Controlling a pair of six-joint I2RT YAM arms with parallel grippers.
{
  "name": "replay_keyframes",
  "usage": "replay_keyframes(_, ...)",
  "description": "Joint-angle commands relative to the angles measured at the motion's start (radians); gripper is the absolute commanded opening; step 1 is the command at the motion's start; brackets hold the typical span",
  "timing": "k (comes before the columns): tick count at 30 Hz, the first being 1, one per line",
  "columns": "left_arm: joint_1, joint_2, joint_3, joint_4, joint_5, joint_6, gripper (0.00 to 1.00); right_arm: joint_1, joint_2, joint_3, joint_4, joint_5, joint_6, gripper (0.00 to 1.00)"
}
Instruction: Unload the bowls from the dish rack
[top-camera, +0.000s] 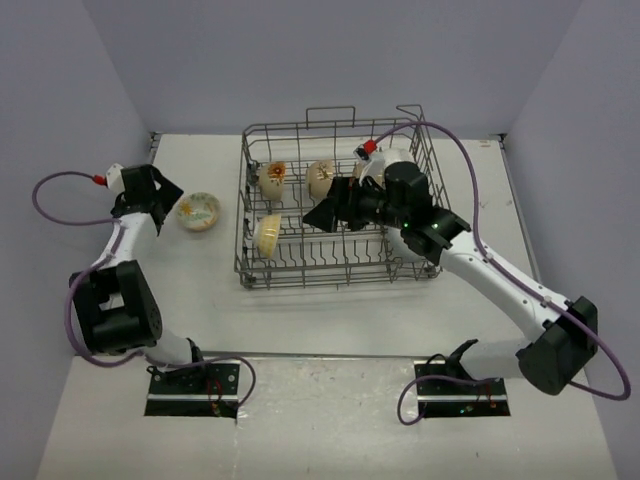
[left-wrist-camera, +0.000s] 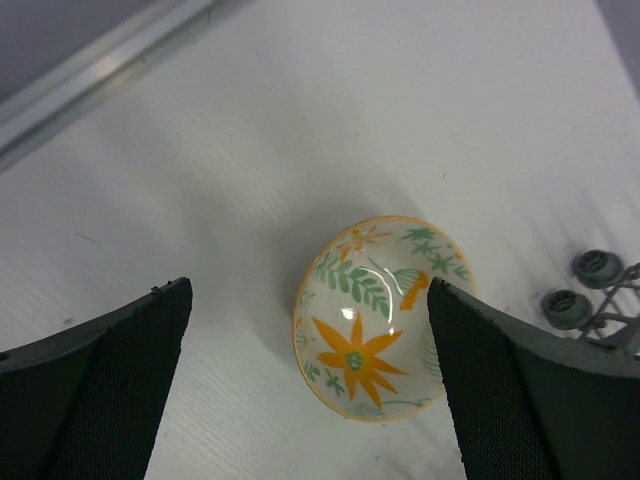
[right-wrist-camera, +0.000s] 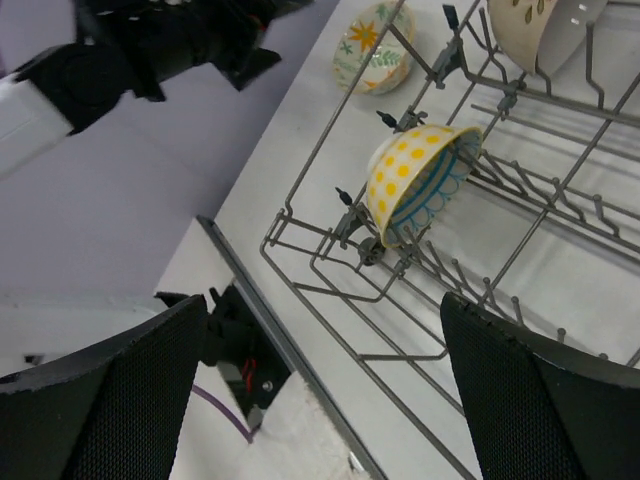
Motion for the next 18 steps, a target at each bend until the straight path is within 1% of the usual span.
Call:
replay_keyframes(1,-0.008,-0.163,0.129,-0.273,-0.217,-0.095,1.0,-0.005,0.075,0.064,0.074,0.011,0.234,0.99)
replay_keyframes(2,-0.008,-0.239,0.141,-0.327,-0.239,-0.096,1.0,-0.008,0.123,0.082,0.08,0.019,0.272,0.99)
replay_keyframes(3,-0.008,-0.281,0.143,-0.348,-0.245,-0.097,1.0,-0.011,0.147,0.084,0.101,0.022,0.308,0.99)
replay_keyframes(4,-0.01,-0.382,0.135,-0.359,-0.244,-0.088,1.0,-0.009,0.171,0.084,0.129,-0.005,0.373,0.99)
replay_keyframes(6,-0.011,-0.5,0.078,-0.338,-0.202,-0.057,1.0,-0.009,0.246,0.079,0.226,-0.047,0.426,0.99)
replay_keyframes(7,-0.016,-0.616,0.052,-0.324,-0.178,-0.01,1.0,-0.009,0.268,0.078,0.25,-0.07,0.479,0.99)
replay_keyframes(8,-0.023,-0.672,0.004,-0.297,-0.126,0.016,1.0,-0.009,0.291,0.063,0.288,-0.081,0.498,0.99)
replay_keyframes(10,-0.046,-0.793,-0.026,-0.296,-0.093,0.097,1.0,-0.008,0.343,0.044,0.369,-0.07,0.53,0.98)
replay_keyframes(11,-0.055,-0.827,-0.043,-0.324,-0.074,0.113,1.0,-0.008,0.358,0.024,0.397,-0.063,0.532,0.95)
replay_keyframes(12,-0.08,-0.856,-0.054,-0.335,-0.066,0.131,1.0,-0.009,0.386,0.016,0.447,-0.058,0.526,0.89)
replay_keyframes(13,-0.097,-0.911,-0.064,-0.344,-0.064,0.159,1.0,-0.009,0.4,0.012,0.46,-0.055,0.523,0.87)
replay_keyframes(15,-0.126,-0.95,-0.084,-0.37,-0.066,0.188,1.0,-0.006,0.424,0.01,0.483,-0.053,0.514,0.85)
replay_keyframes(16,-0.158,-0.971,-0.081,-0.382,-0.073,0.214,1.0,-0.006,0.453,0.015,0.485,-0.059,0.506,0.84)
replay_keyframes(18,-0.198,-0.985,-0.075,-0.411,-0.096,0.23,1.0,-0.003,0.484,0.027,0.495,-0.079,0.503,0.8)
